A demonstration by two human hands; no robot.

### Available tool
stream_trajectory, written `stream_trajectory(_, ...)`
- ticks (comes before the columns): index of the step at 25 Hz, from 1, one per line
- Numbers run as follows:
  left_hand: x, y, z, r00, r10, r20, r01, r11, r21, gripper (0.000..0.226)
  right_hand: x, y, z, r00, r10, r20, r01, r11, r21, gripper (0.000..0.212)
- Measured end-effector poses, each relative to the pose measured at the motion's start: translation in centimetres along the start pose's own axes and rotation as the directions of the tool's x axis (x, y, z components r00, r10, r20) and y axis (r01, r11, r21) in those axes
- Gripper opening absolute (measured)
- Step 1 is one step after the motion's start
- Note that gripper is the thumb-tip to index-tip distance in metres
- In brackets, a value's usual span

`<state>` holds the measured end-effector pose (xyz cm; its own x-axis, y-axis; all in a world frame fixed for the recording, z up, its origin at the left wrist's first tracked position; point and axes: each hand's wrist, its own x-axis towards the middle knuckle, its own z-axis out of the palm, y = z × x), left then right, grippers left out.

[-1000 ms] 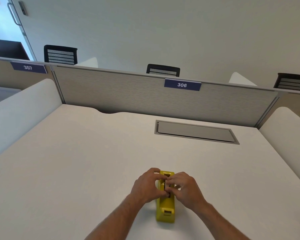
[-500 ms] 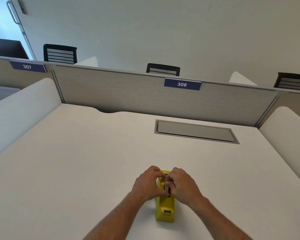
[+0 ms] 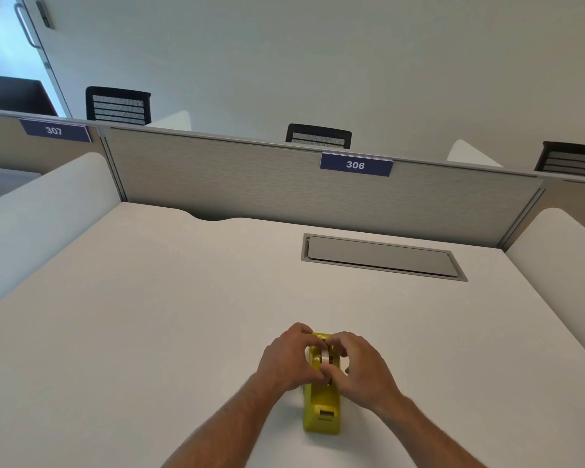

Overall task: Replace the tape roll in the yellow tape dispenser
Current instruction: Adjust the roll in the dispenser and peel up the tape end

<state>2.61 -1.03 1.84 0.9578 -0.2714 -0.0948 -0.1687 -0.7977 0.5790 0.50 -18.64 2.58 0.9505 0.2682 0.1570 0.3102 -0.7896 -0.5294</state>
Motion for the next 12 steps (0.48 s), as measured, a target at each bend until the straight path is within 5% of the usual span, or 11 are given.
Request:
stream_trajectory(5,0.0,0.0,0.0,1.0,-0.005,0.0,0.005,1.0,0.012,0.062,0.0,0.1,-0.2,0.996,-0.072,-0.053,0.07,0.996,-0.048,0.008)
stream_trajectory(12,0.1,-0.1,0.2,1.0,-0.014,0.002,0.014,0.999,0.03,0.061,0.1,-1.0,-0.6,0.957,-0.29,-0.005,0.272,0.903,-0.332,0.009)
